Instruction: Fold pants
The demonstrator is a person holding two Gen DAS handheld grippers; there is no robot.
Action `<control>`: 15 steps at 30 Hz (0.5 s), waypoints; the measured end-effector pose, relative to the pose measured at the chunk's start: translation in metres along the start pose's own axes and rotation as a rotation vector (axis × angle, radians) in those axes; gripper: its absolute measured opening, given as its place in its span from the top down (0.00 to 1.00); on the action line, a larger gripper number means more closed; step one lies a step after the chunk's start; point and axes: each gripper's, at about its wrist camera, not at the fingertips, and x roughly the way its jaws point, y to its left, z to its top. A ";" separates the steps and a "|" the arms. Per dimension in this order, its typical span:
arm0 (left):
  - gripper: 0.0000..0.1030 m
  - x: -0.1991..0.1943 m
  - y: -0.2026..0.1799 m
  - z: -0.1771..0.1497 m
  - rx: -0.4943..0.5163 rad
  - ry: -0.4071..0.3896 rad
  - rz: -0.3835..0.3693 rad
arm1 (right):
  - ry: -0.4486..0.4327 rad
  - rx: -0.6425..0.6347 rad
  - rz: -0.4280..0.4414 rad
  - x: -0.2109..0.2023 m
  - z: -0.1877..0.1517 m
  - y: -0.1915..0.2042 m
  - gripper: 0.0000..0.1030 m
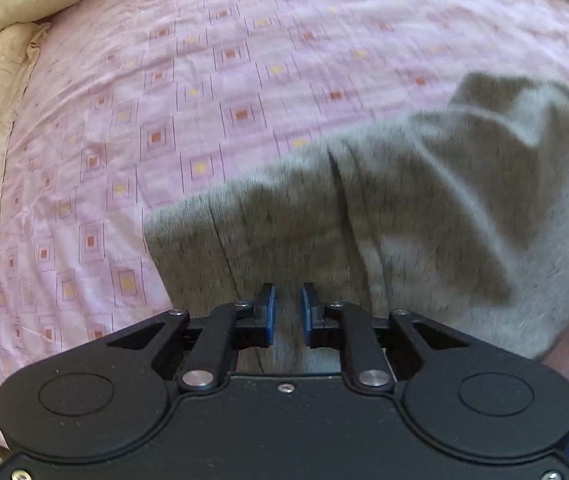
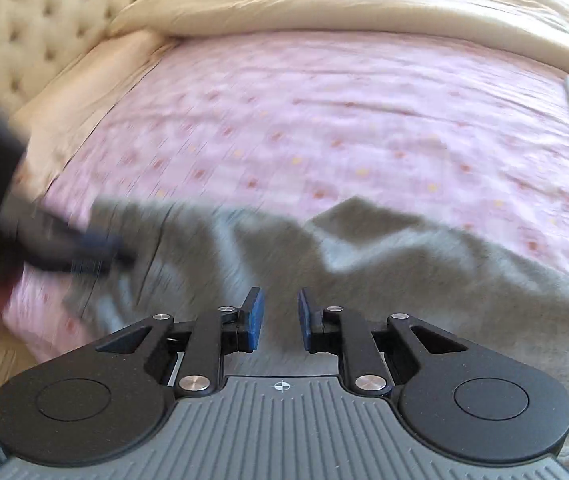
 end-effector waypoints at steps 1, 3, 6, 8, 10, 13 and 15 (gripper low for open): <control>0.77 0.009 -0.001 -0.009 0.005 0.020 0.000 | -0.011 0.013 -0.012 0.003 0.007 -0.004 0.82; 0.77 0.013 -0.002 -0.024 0.023 -0.015 0.006 | -0.014 0.018 -0.036 0.015 0.022 -0.015 0.82; 0.78 0.010 -0.014 -0.029 0.077 -0.037 0.054 | 0.025 -0.009 -0.062 0.040 0.040 -0.025 0.82; 0.79 0.012 -0.016 -0.029 0.064 -0.040 0.061 | 0.044 -0.034 -0.067 0.059 0.052 -0.031 0.82; 0.79 0.012 -0.013 -0.029 0.048 -0.045 0.051 | 0.070 -0.054 -0.073 0.077 0.065 -0.035 0.82; 0.79 0.014 -0.002 -0.026 -0.006 -0.038 0.007 | 0.117 -0.085 -0.058 0.103 0.082 -0.038 0.82; 0.79 0.015 0.007 -0.024 -0.043 -0.031 -0.026 | 0.159 -0.128 -0.040 0.121 0.089 -0.040 0.81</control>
